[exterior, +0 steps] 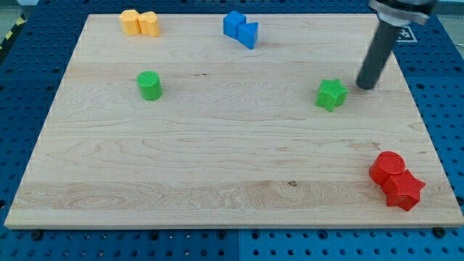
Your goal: Place the green star below the green circle
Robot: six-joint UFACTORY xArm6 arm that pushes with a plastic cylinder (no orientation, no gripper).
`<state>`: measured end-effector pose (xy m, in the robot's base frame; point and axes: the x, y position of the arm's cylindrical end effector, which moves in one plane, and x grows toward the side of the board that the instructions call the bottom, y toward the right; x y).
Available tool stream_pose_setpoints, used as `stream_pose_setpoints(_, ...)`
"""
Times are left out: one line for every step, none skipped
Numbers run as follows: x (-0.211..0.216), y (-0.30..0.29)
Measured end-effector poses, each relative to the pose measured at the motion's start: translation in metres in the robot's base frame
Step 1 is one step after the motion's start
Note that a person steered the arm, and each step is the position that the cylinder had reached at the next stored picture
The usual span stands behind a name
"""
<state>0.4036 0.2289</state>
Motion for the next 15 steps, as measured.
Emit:
stream_pose_setpoints(0.013, 0.0)
stream_pose_setpoints(0.012, -0.019)
stream_pose_setpoints(0.012, -0.067)
stream_pose_setpoints(0.01, -0.102)
stream_pose_setpoints(0.01, -0.128)
stream_pose_setpoints(0.01, -0.145)
stream_pose_setpoints(0.01, -0.164)
stream_pose_setpoints(0.012, -0.176)
stream_pose_setpoints(0.017, -0.169)
stream_pose_setpoints(0.025, -0.149)
stream_pose_setpoints(0.047, -0.139)
stream_pose_setpoints(0.052, -0.145)
stream_pose_setpoints(0.052, -0.182)
stream_pose_setpoints(0.052, -0.22)
stream_pose_setpoints(0.052, -0.257)
